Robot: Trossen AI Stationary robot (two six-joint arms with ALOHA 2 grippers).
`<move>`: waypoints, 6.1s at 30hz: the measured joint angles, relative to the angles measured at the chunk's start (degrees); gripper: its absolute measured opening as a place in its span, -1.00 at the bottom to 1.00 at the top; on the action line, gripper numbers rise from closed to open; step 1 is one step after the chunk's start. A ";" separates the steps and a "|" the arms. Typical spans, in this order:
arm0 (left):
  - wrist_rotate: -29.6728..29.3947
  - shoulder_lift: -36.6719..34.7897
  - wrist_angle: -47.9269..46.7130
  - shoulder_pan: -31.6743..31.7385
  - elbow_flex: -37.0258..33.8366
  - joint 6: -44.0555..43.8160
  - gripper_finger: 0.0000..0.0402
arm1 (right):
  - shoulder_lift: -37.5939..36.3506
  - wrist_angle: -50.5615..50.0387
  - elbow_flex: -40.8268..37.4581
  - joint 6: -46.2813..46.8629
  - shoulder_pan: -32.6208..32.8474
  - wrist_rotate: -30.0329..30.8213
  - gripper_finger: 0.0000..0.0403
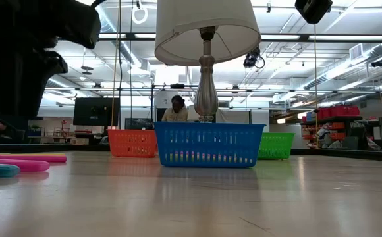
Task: Pick & Place Markers
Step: Put the pink small highlighter pen into the orange bin
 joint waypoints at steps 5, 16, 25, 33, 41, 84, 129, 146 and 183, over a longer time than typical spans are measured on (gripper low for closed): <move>0.39 -0.02 0.93 -0.02 -1.11 -0.25 0.05 | 0.00 -0.49 0.00 0.00 0.01 0.00 -0.41; 0.67 -0.02 2.36 -0.59 -1.11 -1.98 0.05 | 0.00 -1.06 0.00 0.00 0.01 0.00 -0.41; 1.97 -0.02 2.54 -0.62 -1.11 -4.46 0.05 | 0.00 -1.13 0.00 0.00 0.01 0.00 -0.41; 1.97 -0.02 3.13 -0.61 -1.11 -4.77 0.05 | 0.00 -1.15 0.00 0.00 0.01 0.00 -0.41; 1.98 -0.02 3.56 -0.61 -1.09 -15.96 0.05 | 0.00 -1.13 0.00 0.00 0.01 0.00 -0.41; -13.45 0.17 27.64 1.43 -1.07 -88.46 0.05 | 0.00 -1.20 0.00 -1.53 -0.01 -0.07 -0.41; 6.47 13.80 8.97 0.51 11.76 -106.38 0.05 | -7.59 -7.88 0.00 -6.65 -0.01 -7.35 -0.41; 4.72 13.73 3.74 -0.97 13.84 -107.81 0.05 | -53.52 -34.62 -9.69 -19.50 -0.06 2.89 -0.41; 4.32 13.70 4.66 -0.15 13.84 -108.41 0.05 | -61.24 -17.05 -28.93 -14.84 -0.10 3.85 -0.41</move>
